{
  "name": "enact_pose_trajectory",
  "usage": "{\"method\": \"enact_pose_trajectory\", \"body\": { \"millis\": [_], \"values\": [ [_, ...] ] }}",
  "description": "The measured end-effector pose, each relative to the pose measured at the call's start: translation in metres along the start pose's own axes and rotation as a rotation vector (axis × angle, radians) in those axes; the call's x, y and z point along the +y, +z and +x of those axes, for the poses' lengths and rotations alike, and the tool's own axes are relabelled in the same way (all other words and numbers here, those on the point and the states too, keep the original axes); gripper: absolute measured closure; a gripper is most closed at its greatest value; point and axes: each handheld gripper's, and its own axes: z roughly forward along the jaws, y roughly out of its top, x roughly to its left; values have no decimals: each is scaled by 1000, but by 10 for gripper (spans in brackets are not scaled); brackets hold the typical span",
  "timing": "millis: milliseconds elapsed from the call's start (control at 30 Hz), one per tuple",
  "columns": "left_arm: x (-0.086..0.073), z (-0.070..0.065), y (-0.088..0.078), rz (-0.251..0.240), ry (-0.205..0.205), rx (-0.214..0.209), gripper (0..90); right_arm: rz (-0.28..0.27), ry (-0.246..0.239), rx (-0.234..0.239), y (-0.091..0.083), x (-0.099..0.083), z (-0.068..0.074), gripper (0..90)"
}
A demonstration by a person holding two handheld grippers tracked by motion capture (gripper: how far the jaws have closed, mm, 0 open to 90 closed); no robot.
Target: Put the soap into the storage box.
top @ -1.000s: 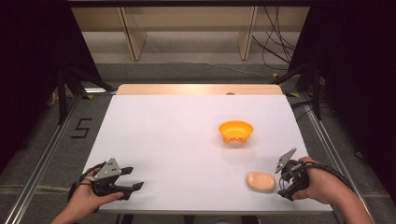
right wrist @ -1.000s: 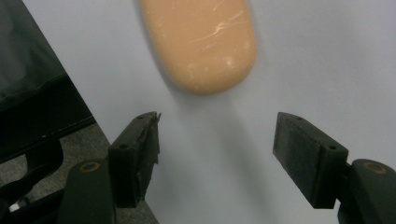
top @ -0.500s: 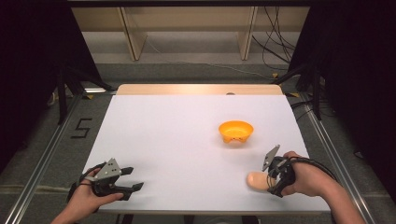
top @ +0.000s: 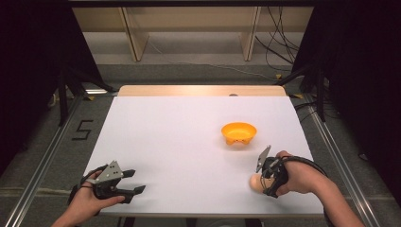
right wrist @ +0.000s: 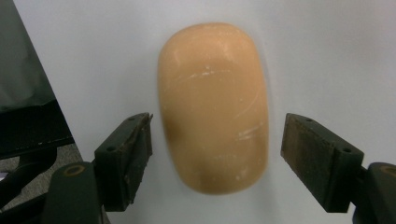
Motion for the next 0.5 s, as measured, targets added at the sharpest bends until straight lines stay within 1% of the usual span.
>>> {"method": "enact_pose_trajectory", "body": {
  "millis": [33,67,100,133,167,200,233,267,300,333,367,400,433,467,500],
  "values": [
    [0,1,-1,10,13,2,300,5,-4,9,3,2,0,254],
    [0,1,-1,10,13,2,299,10,-10,13,5,3,-1,254],
    [0,0,0,7,5,1,299,15,-7,12,7,3,-1,253],
    [0,0,0,7,4,1,299,15,-7,12,7,3,-1,253],
    [0,1,-1,10,13,1,299,13,-14,18,10,4,-2,244],
    [0,0,0,10,12,0,300,16,0,16,11,5,-2,244],
    [0,1,0,6,33,-1,300,16,0,16,11,5,-2,244],
    [0,1,-1,7,30,-4,300,18,-1,20,12,5,-2,247],
    [0,1,0,6,30,-4,300,17,-12,28,15,6,-3,250],
    [0,0,0,6,7,-7,300,17,-12,28,15,6,-3,250],
    [0,-1,1,-2,-2,-9,299,18,-8,25,16,6,-3,253],
    [0,-2,1,-7,-9,-9,299,23,-6,31,16,7,-2,255],
    [0,-1,1,-2,-3,-8,299,21,-16,28,17,8,-3,260],
    [0,-2,1,-3,-5,-9,300,26,-11,31,18,9,-2,269],
    [0,-1,1,2,1,-6,300,22,-24,39,19,10,-4,283]
  ]
}}
